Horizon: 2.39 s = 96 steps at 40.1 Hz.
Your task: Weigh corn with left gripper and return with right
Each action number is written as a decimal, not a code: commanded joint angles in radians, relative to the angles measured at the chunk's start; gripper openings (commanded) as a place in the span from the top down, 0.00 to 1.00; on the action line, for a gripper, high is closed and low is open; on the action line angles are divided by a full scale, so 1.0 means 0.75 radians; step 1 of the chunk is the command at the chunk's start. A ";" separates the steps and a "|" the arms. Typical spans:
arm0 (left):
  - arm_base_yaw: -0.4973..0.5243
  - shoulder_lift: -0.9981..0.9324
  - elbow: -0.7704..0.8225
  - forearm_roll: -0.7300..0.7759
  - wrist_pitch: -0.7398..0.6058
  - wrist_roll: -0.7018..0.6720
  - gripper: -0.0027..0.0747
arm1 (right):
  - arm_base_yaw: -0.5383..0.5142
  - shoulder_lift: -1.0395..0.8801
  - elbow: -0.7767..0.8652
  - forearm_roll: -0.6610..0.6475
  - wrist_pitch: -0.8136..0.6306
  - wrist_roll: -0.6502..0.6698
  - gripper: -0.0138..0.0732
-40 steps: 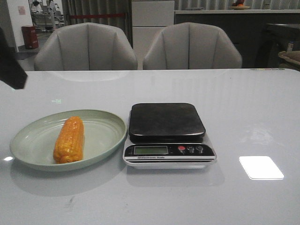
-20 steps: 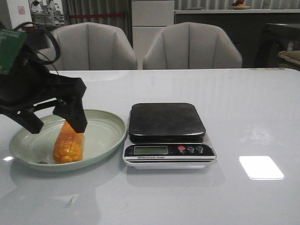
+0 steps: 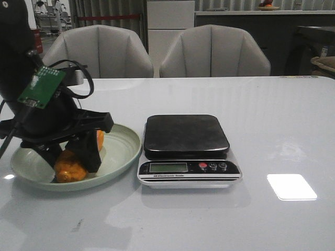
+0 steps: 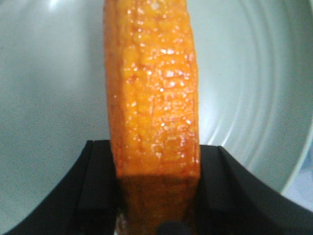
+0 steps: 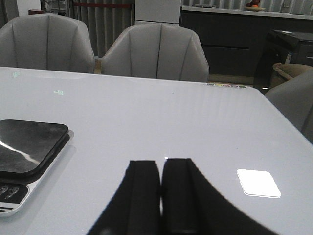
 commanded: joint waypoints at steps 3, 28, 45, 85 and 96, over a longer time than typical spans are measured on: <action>-0.064 -0.055 -0.149 -0.027 -0.023 -0.010 0.78 | -0.008 -0.027 0.007 -0.018 -0.103 -0.001 0.64; -0.280 0.143 -0.545 -0.124 -0.048 -0.010 0.74 | -0.008 -0.027 0.007 -0.018 -0.103 -0.001 0.64; -0.296 0.168 -0.548 -0.157 -0.074 -0.010 0.14 | -0.008 -0.027 0.007 -0.018 -0.103 -0.001 0.64; -0.293 -0.805 0.212 0.115 -0.360 -0.004 0.14 | -0.008 -0.027 0.007 -0.018 -0.103 -0.001 0.64; -0.293 -1.266 0.508 0.173 -0.360 -0.004 0.14 | -0.008 -0.027 0.007 -0.018 -0.103 -0.001 0.64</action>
